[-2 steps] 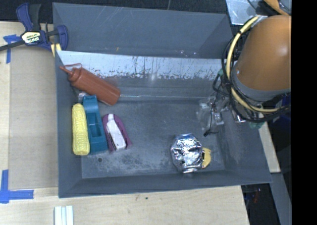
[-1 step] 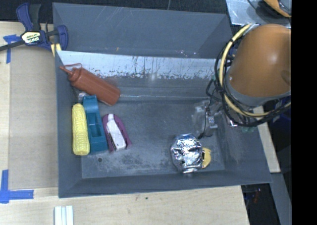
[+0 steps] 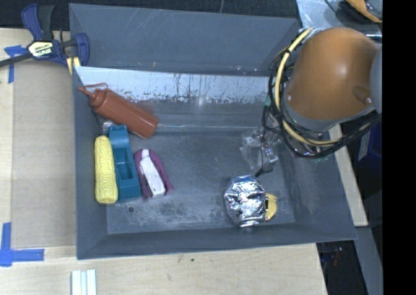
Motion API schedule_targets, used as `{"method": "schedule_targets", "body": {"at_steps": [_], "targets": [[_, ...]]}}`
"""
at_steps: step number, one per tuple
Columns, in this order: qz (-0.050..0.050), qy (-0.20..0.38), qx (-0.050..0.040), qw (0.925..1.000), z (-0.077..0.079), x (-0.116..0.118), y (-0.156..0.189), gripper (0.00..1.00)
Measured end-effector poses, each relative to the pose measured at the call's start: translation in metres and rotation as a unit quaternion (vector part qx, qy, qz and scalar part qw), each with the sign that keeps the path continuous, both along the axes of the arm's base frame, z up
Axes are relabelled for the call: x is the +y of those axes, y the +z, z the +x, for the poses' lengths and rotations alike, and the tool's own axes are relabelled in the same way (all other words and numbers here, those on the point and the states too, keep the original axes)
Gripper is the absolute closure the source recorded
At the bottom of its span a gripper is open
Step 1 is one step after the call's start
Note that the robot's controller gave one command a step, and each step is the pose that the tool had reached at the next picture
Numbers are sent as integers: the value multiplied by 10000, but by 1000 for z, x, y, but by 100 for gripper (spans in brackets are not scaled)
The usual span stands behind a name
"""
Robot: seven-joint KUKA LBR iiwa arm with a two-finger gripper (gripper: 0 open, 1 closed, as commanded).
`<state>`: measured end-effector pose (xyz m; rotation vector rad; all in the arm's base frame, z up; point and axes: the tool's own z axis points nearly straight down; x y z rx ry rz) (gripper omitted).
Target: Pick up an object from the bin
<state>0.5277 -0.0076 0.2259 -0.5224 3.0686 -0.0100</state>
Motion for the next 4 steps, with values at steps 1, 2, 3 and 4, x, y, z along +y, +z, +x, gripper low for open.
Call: {"method": "schedule_targets", "body": {"at_steps": [1,2,3,4], "targets": [[31,-748,93,9972,-41,46,-53,100],[-12,270,-25,9996,-30,13,-66,0],[-11,267,-25,9996,-30,13,-66,0],[-48,1468,-16,9892,-3,-27,-130,0]]}}
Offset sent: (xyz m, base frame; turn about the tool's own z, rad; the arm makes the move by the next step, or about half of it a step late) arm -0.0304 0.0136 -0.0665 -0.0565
